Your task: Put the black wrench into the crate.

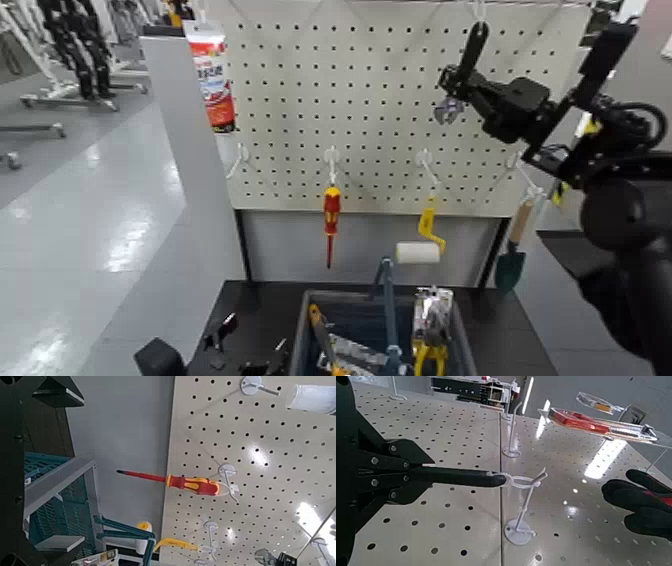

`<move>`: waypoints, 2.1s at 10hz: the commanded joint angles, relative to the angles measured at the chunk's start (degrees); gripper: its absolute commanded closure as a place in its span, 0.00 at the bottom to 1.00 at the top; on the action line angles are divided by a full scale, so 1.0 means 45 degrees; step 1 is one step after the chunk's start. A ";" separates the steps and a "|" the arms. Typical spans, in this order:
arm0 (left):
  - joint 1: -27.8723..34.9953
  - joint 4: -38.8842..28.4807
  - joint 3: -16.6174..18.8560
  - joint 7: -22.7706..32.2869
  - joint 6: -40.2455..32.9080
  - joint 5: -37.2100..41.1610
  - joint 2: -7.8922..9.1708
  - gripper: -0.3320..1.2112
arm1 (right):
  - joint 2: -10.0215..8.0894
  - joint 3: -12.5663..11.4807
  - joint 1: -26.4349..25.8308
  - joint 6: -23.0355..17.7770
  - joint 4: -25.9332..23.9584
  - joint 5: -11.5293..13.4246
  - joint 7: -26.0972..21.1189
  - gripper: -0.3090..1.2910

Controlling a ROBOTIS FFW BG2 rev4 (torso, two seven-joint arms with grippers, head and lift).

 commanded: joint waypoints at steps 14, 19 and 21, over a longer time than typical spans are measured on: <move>0.0055 -0.0019 -0.0079 -0.0039 0.0000 0.0057 0.0038 0.28 | 0.1522 -0.0356 0.7011 0.2344 -0.5554 0.1337 -0.3379 0.92; 0.0094 -0.0039 -0.0059 -0.0059 -0.0019 0.0116 0.0057 0.28 | 0.1796 -0.0513 0.8008 0.2637 -0.3367 0.1415 -0.3320 0.92; 0.0094 -0.0039 -0.0040 -0.0059 -0.0019 0.0116 0.0057 0.28 | 0.1796 -0.0298 0.8144 0.2852 -0.2937 0.1493 -0.3145 0.92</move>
